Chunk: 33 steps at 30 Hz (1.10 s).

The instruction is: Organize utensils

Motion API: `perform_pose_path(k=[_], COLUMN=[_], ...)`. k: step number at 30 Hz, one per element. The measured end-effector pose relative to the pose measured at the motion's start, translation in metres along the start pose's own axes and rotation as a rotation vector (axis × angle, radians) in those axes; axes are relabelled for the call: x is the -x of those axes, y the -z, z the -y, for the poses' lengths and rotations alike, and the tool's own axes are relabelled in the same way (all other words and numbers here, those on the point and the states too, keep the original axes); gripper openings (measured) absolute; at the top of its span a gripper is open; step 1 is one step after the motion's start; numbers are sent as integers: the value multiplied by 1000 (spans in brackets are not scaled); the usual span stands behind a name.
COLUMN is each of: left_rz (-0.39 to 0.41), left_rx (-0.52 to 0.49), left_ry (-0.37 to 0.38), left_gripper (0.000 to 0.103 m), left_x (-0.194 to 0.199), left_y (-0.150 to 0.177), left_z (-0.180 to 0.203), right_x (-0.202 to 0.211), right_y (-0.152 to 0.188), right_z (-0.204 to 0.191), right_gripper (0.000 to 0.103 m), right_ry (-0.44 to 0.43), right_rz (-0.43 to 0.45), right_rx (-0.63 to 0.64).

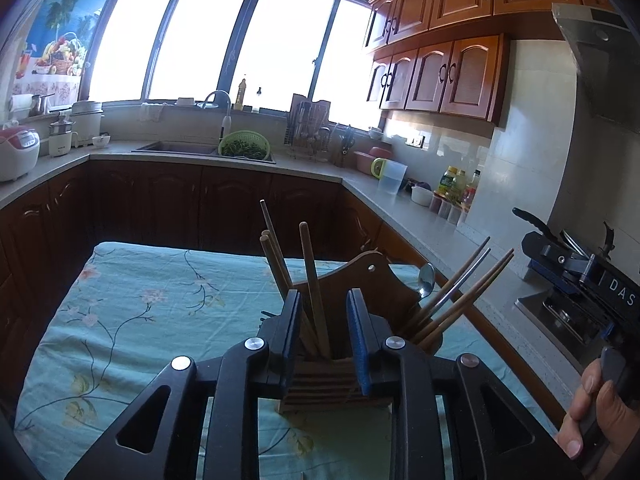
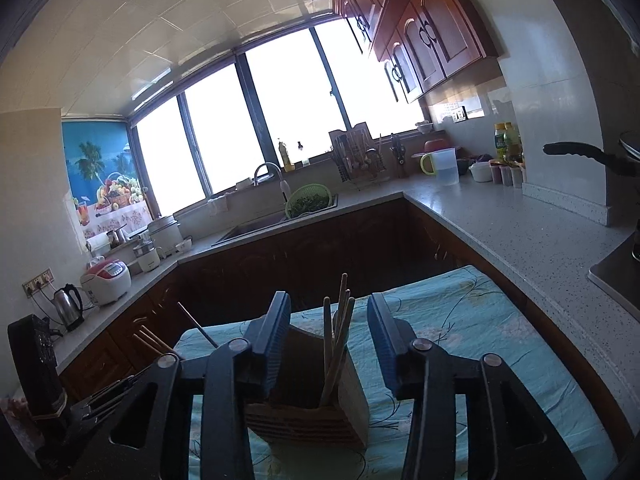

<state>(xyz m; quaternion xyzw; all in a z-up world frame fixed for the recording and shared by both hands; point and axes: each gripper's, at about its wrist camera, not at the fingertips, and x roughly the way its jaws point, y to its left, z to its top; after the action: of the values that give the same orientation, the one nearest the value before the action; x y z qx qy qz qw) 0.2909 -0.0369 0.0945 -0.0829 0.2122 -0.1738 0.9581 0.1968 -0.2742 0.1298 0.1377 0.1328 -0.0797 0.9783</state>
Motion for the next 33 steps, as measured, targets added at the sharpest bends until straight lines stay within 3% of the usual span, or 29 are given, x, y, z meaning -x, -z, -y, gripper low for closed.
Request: perform_pose_path(k=[3,5,7,10,16,21,33], left_rz=[27,45,64,84,51,34,37], left_rx=[-4,0,8,20,33,48,67], left_ry=[-9,-14,-29,-64,-92,-105,-136], left_gripper=[46,53,71,80,82,82,88], left_x=[17,31,47,70,100,126,185], left_y=[3,8,17,37,80,95,123], left_z=[2,0,-3,-8,-11,-8,-30], right_x=[15,25,34,45,57,69,126], right_y=[-4,-2,2,18,62,90,134], right_z=[1,3,5,7,3,3,-11], right_gripper=[64,75,85,97,97,97,100], right_ry=[-3,-4,-1,0,-17,-53,-90], right_rz=[26,46,58,49,-40,-110,-75], right_rx=[-13,-19,-22,-30,-27,-59,-60])
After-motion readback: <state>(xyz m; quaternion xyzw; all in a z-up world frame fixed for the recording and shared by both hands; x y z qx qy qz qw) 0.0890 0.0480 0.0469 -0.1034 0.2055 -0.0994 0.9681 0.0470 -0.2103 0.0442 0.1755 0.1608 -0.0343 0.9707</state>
